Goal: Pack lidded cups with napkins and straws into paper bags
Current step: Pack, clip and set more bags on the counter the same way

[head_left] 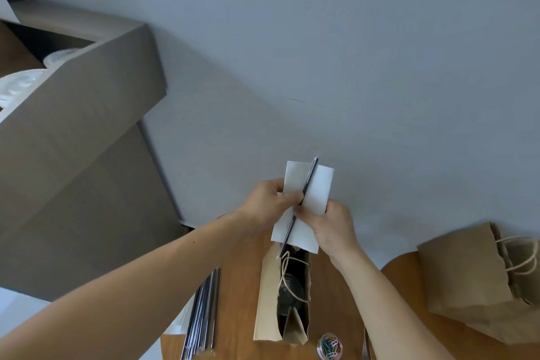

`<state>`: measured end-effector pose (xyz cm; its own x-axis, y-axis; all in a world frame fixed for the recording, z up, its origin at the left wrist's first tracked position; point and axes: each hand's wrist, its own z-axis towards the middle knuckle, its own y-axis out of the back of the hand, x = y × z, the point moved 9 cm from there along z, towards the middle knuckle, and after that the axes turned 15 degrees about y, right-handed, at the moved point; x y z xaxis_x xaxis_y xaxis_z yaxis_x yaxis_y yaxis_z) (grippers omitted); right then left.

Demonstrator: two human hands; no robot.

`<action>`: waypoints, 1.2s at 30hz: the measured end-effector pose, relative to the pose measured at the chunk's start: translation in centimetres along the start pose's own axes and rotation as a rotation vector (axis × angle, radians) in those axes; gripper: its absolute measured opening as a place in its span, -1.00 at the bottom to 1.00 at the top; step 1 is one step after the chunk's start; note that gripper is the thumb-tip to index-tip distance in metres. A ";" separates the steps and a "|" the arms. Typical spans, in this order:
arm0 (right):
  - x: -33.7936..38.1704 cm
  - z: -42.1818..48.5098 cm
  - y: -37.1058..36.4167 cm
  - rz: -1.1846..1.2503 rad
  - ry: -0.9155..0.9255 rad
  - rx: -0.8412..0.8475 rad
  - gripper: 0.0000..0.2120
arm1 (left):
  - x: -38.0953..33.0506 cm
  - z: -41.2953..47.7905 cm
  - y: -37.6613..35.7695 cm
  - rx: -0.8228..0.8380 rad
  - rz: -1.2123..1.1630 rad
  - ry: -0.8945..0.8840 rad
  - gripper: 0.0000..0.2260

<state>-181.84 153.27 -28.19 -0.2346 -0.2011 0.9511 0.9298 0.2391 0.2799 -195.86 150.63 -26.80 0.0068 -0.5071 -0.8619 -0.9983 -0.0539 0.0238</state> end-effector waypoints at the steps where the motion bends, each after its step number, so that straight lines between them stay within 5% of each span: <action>1: -0.2 0.3 1.0 -0.031 -0.003 -0.045 -0.88 | 0.2 0.3 0.2 -0.027 0.017 -0.006 -0.79; 4: -1.0 1.2 4.9 -0.121 -0.027 -0.226 -0.89 | 3.2 1.3 1.9 -0.152 0.391 0.056 -0.53; 7: -2.5 2.0 6.6 -0.200 -0.051 -0.302 -0.89 | 11.0 1.5 0.9 0.062 0.938 0.263 -0.29; 9: -4.1 2.2 5.3 -0.266 -0.085 -0.251 -0.93 | 15.7 0.9 -0.5 0.167 1.075 0.368 -0.21; 12: -6.5 1.9 2.0 -0.326 -0.114 -0.144 -0.83 | 18.6 0.6 -2.3 0.065 1.054 0.451 -0.29; 17: -8.3 1.0 -2.1 -0.443 -0.144 0.018 -0.83 | 18.4 0.9 -2.5 -0.105 0.956 0.458 -0.70; 22: -9.8 -1.1 -5.2 -0.538 -0.194 0.278 -0.79 | 19.9 1.0 -0.9 -0.034 0.772 0.571 -0.70; 25: -11.0 -3.4 -6.0 -0.609 -0.231 0.452 -0.92 | 20.1 1.3 -0.3 -0.044 0.644 0.575 -0.69; 36: -17.6 -8.1 -7.0 -0.749 -0.502 0.627 -0.73 | 21.1 1.0 -0.8 -0.021 0.472 0.601 -0.67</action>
<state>-181.92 147.48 -47.89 -0.9004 -0.1216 0.4176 0.2276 0.6865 0.6906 -195.00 140.85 -45.54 -0.3834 -0.8611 -0.3340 -0.9019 0.2711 0.3363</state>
